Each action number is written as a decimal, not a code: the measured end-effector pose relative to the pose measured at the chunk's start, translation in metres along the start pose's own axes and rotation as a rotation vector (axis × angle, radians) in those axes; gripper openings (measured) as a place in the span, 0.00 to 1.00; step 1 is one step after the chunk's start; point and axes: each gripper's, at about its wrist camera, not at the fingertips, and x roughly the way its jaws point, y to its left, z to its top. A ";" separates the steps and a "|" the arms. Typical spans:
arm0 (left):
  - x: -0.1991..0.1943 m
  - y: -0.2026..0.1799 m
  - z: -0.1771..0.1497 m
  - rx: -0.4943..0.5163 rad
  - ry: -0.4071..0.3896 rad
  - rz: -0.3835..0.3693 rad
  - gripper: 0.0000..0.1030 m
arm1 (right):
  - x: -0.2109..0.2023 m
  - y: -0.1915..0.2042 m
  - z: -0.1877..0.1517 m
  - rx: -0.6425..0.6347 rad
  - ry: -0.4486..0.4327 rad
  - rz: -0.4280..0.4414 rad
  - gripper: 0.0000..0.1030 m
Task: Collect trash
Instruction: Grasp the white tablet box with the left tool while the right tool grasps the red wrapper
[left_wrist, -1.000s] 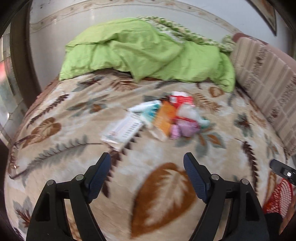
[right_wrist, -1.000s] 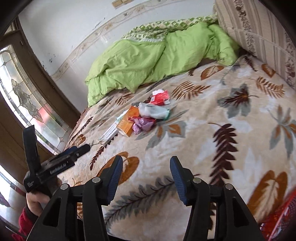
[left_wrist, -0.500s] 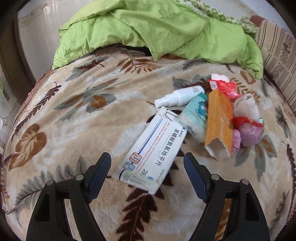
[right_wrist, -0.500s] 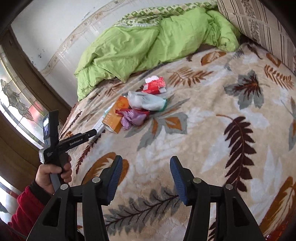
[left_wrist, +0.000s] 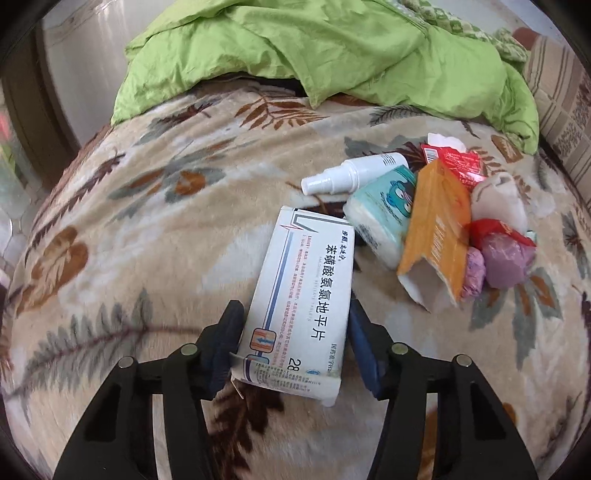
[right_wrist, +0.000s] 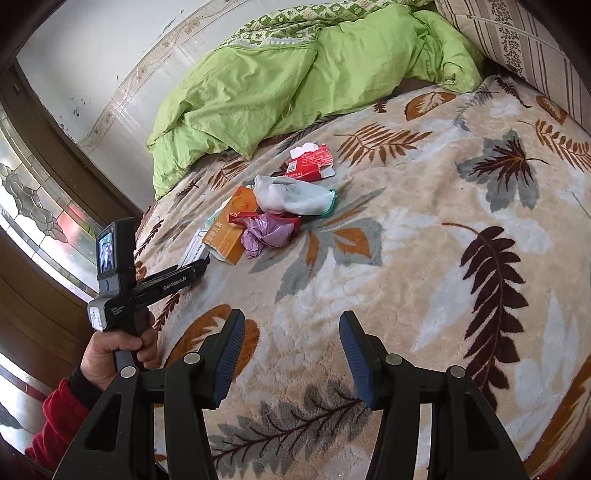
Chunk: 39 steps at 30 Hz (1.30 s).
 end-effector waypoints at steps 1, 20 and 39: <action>-0.006 0.000 -0.005 -0.015 0.008 -0.009 0.53 | 0.002 0.001 0.001 -0.003 0.005 0.003 0.55; -0.079 -0.019 -0.066 -0.140 -0.058 -0.109 0.53 | 0.137 0.022 0.075 0.081 0.116 -0.006 0.61; -0.094 -0.037 -0.067 -0.085 -0.147 -0.109 0.53 | 0.094 0.028 0.055 -0.040 0.012 -0.005 0.32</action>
